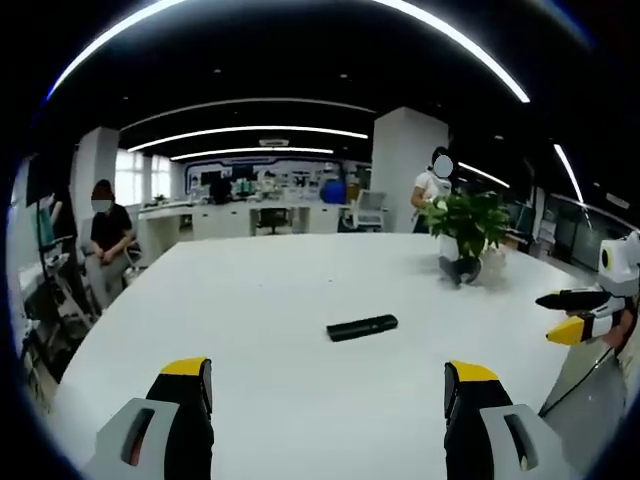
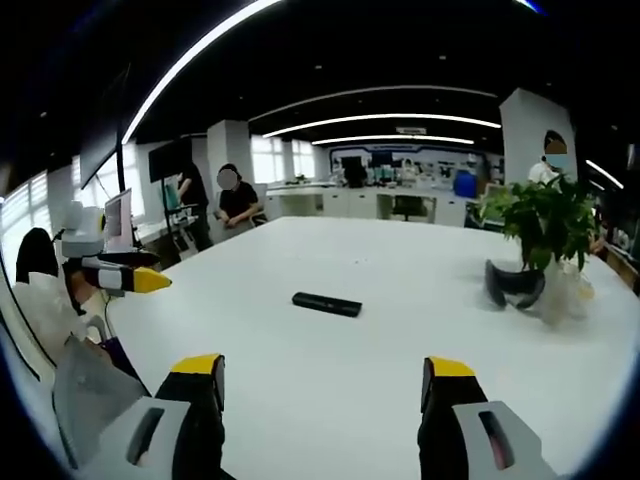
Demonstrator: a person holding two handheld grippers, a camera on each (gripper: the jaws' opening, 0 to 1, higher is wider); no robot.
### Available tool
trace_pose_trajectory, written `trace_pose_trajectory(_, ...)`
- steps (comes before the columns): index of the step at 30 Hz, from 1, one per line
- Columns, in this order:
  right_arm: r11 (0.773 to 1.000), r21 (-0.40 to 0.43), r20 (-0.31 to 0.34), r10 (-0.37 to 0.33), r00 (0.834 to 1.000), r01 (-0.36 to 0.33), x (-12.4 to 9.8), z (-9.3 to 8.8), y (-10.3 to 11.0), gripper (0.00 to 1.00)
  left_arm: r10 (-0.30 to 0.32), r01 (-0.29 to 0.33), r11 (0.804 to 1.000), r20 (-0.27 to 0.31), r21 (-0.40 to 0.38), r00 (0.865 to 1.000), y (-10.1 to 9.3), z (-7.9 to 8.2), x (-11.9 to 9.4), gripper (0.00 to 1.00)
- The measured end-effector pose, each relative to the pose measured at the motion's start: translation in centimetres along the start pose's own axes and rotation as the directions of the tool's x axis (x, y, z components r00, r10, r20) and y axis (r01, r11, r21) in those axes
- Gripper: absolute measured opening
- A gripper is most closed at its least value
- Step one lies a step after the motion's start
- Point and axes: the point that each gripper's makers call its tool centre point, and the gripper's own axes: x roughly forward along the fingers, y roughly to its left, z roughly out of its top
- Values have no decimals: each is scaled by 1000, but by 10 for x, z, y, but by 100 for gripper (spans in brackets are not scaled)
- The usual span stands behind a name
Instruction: Press the specified remote control buttons in sequence, fully releasing each button before pressing the next.
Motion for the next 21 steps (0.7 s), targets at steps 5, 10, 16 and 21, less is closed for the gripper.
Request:
trace_pose_trajectory(5, 1000, 24, -7, -6, 1000, 6, 0, -2, -2, 71, -40, 40, 999, -2, 27, 999, -4, 15, 18, 99)
trace_pose_trajectory(10, 999, 53, -31, -4, 999, 5, -3, -4, -5, 54, -75, 78, 993, -30, 89, 997, -9, 30, 41, 99)
trace_pose_trajectory(16, 997, 73, -42, -2, 999, 5, -4, -5, -8, 45, -151, 164, 976, -97, 145, 984, -20, 37, 73, 95)
trace_pose_trajectory(21, 996, 88, -56, 8, 998, -3, -5, -6, -9, 35, -196, 228, 956, -176, 185, 965, -25, 31, 100, 91)
